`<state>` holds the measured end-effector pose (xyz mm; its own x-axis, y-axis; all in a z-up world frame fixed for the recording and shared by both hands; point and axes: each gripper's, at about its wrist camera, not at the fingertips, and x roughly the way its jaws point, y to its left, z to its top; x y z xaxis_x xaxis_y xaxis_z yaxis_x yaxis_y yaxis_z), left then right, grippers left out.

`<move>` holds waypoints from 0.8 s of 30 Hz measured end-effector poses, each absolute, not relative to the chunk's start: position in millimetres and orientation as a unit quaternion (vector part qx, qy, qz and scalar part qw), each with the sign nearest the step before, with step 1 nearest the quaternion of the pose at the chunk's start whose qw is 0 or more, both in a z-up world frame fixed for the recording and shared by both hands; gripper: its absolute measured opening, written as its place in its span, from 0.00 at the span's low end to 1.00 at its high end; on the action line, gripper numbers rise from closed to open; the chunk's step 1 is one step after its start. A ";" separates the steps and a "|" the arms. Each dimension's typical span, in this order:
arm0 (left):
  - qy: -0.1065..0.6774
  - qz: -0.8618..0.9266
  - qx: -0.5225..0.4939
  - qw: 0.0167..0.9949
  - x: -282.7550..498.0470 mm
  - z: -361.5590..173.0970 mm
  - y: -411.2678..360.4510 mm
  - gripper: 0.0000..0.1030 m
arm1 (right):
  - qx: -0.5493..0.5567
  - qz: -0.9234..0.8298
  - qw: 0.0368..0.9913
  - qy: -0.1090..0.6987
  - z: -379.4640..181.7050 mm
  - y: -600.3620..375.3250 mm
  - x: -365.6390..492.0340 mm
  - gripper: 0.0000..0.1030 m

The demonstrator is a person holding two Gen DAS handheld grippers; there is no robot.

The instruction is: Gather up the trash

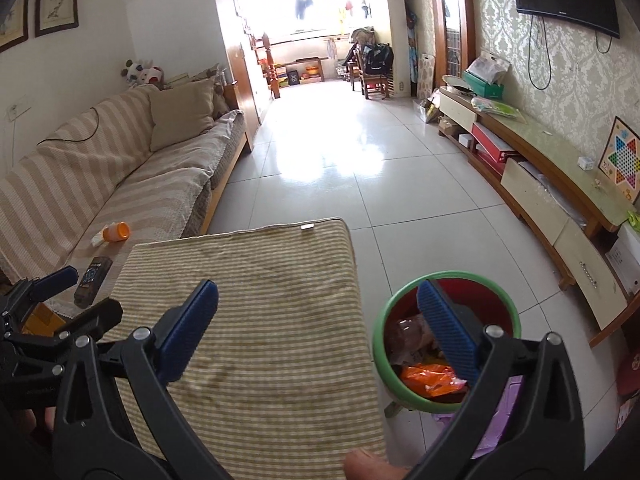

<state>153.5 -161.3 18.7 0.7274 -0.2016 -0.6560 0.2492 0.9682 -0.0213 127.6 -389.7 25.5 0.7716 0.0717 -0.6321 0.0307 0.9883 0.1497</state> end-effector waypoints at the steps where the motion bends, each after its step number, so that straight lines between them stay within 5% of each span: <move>1: 0.342 -0.112 0.032 0.933 147.6 23.6 -151.5 0.92 | 0.072 0.015 0.939 0.335 29.3 -379.5 124.2 0.95; 12: 0.293 -0.060 -0.027 0.954 92.1 51.2 -72.6 0.92 | 0.027 0.024 0.953 0.302 63.7 -314.8 92.2 0.95; 24: 0.252 -0.016 0.015 0.967 54.9 70.1 -57.4 0.92 | 0.039 0.021 0.964 0.263 89.6 -293.3 60.8 0.95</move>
<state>54.9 -57.4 70.1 0.8721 -0.0245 -0.4887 0.0392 0.9990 0.0199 60.8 -293.3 89.6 0.8606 0.0606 -0.5056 -0.0198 0.9961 0.0857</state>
